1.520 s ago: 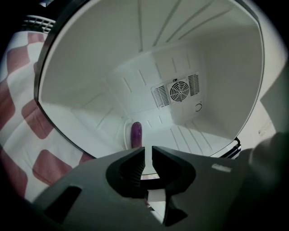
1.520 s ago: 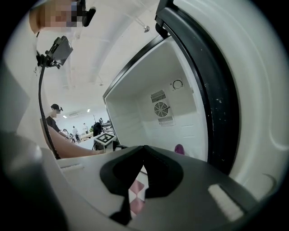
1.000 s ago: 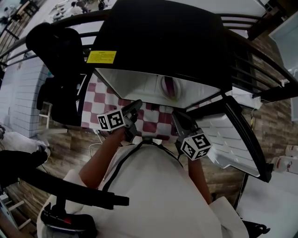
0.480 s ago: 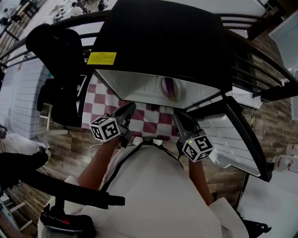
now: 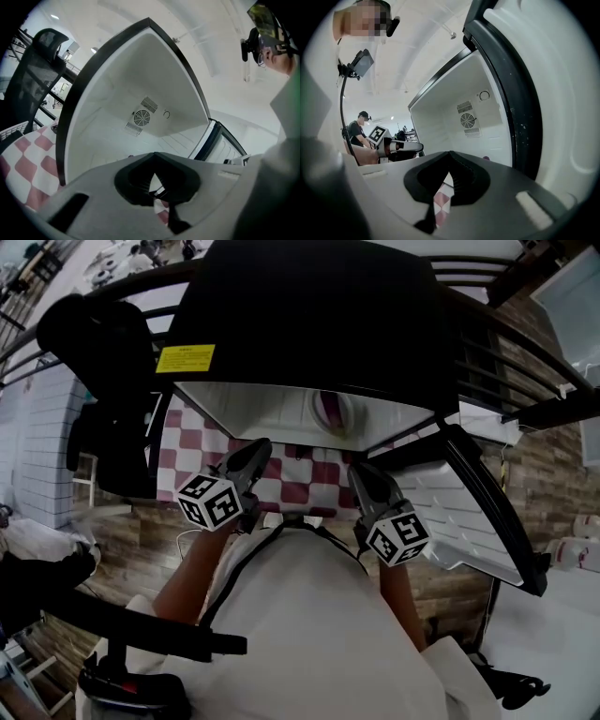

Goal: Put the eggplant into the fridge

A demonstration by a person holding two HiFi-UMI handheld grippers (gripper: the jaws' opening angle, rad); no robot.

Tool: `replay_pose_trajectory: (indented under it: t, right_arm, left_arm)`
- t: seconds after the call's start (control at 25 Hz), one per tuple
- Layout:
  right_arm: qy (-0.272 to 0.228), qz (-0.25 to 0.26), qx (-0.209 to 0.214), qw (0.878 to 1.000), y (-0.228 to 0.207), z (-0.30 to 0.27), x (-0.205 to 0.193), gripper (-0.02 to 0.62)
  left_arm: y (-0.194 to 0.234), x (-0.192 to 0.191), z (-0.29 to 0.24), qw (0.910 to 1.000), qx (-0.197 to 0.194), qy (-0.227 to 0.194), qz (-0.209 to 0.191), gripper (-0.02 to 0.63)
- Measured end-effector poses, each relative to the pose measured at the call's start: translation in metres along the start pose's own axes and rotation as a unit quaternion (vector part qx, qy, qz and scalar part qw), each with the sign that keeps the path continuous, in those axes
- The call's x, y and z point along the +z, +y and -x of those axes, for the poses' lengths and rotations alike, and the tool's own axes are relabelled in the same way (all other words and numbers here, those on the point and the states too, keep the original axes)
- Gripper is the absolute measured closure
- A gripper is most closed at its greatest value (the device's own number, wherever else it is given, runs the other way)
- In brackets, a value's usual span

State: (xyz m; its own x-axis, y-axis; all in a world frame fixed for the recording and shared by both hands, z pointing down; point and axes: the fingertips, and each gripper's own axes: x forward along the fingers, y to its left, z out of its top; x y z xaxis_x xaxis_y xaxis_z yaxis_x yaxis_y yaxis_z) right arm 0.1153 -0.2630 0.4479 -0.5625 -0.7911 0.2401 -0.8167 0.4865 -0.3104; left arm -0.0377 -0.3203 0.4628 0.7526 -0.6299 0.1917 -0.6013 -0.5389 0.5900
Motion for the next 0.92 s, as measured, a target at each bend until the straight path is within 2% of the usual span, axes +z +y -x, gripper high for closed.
replay_pose_trajectory:
  t: [0.92]
  right_arm:
    - [0.005, 0.002, -0.001, 1.0, -0.011, -0.008, 0.0, 0.589]
  left_arm:
    - [-0.001, -0.011, -0.024, 0.9998, -0.008, 0.017, 0.001, 0.6]
